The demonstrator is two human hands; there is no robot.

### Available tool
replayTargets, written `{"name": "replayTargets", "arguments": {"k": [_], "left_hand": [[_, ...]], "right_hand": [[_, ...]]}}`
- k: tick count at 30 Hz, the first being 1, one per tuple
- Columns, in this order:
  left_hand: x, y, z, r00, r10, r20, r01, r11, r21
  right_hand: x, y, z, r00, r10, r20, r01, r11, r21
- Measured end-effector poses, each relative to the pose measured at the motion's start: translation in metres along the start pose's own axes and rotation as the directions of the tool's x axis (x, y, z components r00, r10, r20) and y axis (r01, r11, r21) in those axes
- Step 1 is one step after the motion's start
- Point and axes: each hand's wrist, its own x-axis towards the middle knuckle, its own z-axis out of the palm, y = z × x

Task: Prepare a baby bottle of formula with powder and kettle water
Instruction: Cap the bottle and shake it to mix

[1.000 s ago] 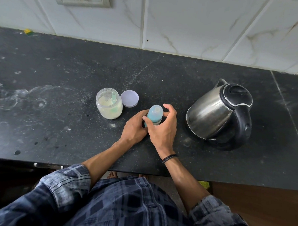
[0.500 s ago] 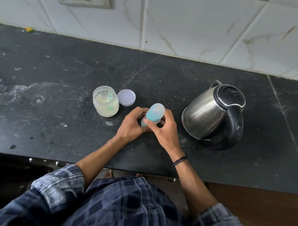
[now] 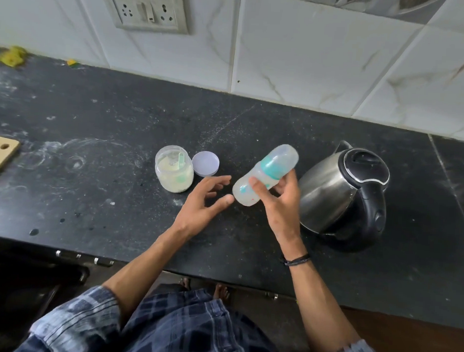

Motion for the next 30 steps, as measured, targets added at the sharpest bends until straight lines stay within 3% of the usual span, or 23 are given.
{"name": "replayTargets", "arguments": {"k": [2,6,9,11,14,18,21,26,30], "left_hand": [[-0.003,-0.006,-0.007,0.998,-0.049,-0.031,0.045,0.994,-0.098],[-0.006,-0.014,-0.014,0.993,-0.099,-0.072,0.088,0.987,-0.137],[-0.007,-0.017,-0.021,0.992,-0.118,-0.054,0.112,0.989,-0.097],[-0.006,-0.017,-0.024,0.988,-0.149,-0.035,0.146,0.986,-0.074],[-0.003,-0.019,-0.024,0.987,-0.162,0.011,0.162,0.987,-0.012],[-0.002,-0.026,-0.026,0.988,-0.147,0.046,0.145,0.989,0.035],[0.002,-0.027,-0.022,0.986,-0.151,0.070,0.147,0.988,0.055],[0.009,-0.026,-0.021,0.990,-0.096,0.105,0.089,0.993,0.073],[0.016,-0.030,-0.016,0.990,-0.102,0.096,0.094,0.992,0.086]], "right_hand": [[-0.001,-0.004,0.007,0.997,-0.038,-0.074,0.039,0.999,0.010],[-0.010,-0.004,0.022,0.999,0.031,-0.042,-0.037,0.990,-0.136],[-0.016,-0.014,0.029,0.964,-0.141,-0.224,0.149,0.989,0.019],[-0.013,-0.015,0.035,0.945,-0.175,-0.277,0.187,0.982,0.015],[-0.013,-0.012,0.050,0.970,-0.045,-0.240,0.039,0.999,-0.030],[-0.018,-0.003,0.054,0.956,-0.137,-0.261,0.131,0.990,-0.042],[-0.011,-0.008,0.058,0.975,-0.071,-0.211,0.049,0.993,-0.109],[-0.002,-0.012,0.057,0.915,-0.187,-0.357,0.184,0.982,-0.042],[0.001,-0.020,0.050,0.967,-0.141,-0.211,0.129,0.989,-0.068]]}}
